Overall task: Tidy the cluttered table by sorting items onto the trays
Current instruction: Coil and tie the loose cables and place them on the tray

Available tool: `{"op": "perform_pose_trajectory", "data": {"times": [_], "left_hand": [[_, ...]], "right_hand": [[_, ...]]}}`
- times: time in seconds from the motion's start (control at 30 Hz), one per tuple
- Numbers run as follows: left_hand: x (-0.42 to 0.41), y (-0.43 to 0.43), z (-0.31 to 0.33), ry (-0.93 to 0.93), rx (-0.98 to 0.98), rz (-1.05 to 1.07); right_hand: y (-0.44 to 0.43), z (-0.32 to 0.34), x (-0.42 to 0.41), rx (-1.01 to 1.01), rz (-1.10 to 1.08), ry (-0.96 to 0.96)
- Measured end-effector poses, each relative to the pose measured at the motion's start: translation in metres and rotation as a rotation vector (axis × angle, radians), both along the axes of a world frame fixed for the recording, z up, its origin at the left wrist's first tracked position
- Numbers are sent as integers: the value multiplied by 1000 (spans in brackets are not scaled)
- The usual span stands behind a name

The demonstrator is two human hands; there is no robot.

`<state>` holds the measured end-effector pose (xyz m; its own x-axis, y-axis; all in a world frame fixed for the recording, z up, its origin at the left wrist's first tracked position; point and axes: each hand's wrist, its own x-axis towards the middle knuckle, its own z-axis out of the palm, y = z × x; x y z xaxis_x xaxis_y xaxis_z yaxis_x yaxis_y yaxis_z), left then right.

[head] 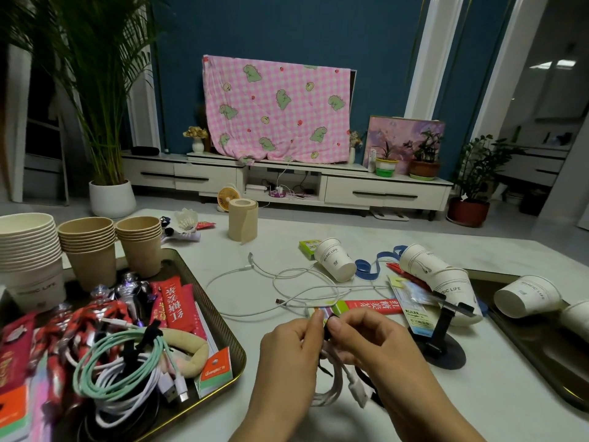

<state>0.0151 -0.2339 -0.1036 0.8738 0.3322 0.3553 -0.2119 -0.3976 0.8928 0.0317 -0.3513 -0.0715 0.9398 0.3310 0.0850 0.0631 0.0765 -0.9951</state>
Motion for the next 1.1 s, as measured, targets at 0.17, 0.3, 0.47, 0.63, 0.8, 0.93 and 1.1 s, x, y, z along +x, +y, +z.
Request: {"op": "perform_pose_trajectory", "data": {"times": [0.17,0.3,0.47,0.63,0.8,0.93,1.1], "left_hand": [[1,2,4,0,0,132],[4,4,2,76,-88,85],[4,1,3,137,-186,-25],[1,-1,5,130,-253,-104],[-2,-2,8,143,-394,-196],[-4,-3,12,92,-319,-280],[-2,-4,9,77,-356,-294]], "right_hand": [[-5,-6,-3,45,133,-29],[-7,-10,-10,-178,193,-262],[-2,-10,-13,-325,-12,-451],[2,-9,-14,-57,-33,-192],[1,-2,-15,-33,-48,-139],[-2,2,-14,-36,-69,-138],[-9,1,-16,-9,3,-42]]}}
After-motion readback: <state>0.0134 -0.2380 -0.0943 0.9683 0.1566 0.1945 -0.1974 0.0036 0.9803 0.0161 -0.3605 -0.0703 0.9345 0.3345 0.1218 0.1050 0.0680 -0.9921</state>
